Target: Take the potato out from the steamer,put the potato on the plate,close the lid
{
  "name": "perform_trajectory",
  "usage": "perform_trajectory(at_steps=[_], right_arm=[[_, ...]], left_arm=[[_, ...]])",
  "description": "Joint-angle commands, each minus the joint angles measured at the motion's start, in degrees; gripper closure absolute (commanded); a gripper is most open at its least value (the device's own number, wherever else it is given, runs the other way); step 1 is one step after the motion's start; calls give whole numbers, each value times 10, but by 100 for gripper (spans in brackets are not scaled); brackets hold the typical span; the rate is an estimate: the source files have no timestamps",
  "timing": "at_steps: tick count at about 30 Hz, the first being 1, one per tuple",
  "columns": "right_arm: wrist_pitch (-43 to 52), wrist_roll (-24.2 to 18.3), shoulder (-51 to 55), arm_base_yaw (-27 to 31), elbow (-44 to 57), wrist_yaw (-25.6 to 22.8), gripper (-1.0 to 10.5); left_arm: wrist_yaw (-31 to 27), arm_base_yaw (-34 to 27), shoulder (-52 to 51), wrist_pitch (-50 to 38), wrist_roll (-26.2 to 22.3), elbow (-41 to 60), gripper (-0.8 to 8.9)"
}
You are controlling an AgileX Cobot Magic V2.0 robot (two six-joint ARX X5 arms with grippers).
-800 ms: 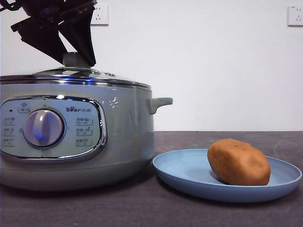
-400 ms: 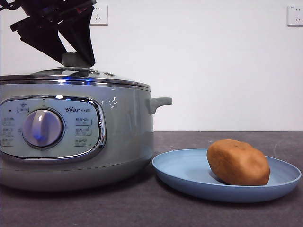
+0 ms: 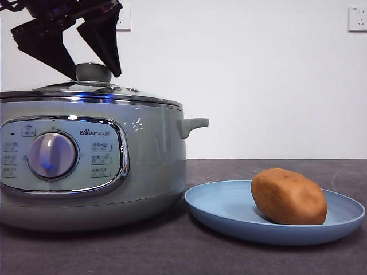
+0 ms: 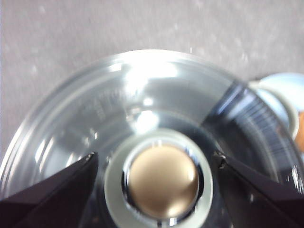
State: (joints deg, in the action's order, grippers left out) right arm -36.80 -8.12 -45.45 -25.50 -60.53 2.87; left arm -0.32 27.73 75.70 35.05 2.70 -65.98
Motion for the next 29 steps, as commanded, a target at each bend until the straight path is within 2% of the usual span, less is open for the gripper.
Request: perform_trajectory(at_steps=[1, 9, 16, 20, 23, 24, 25, 27, 28, 29], right_arm=[[3, 6, 1, 0, -1, 0, 540], [3, 6, 1, 0, -1, 2, 540], [4, 6, 1, -1, -1, 2, 541], [4, 7, 1, -1, -1, 2, 545], [3, 9, 1, -1, -1, 2, 652], [3, 9, 1, -1, -1, 2, 714], [3, 9, 1, -1, -1, 2, 786], [3, 9, 1, -1, -1, 3, 940], [3, 9, 1, -1, -1, 3, 962], [3, 10, 1, -1, -1, 3, 955]], left_arm=[[0, 0, -8, -16, 5, 1, 404], [-11, 0, -65, -20, 5, -40, 404], [-11, 0, -162, -19, 6, -73, 404], [-27, 0, -220, 12, 8, -73, 405], [-48, 0, -257, 41, 7, -73, 413], [-52, 0, -266, 52, 8, -73, 444], [-53, 0, -273, 63, 7, -73, 522], [-53, 0, -285, 83, 2, -73, 733], [-53, 0, -290, 93, 0, -73, 847], [-53, 0, -293, 101, 0, -73, 817]])
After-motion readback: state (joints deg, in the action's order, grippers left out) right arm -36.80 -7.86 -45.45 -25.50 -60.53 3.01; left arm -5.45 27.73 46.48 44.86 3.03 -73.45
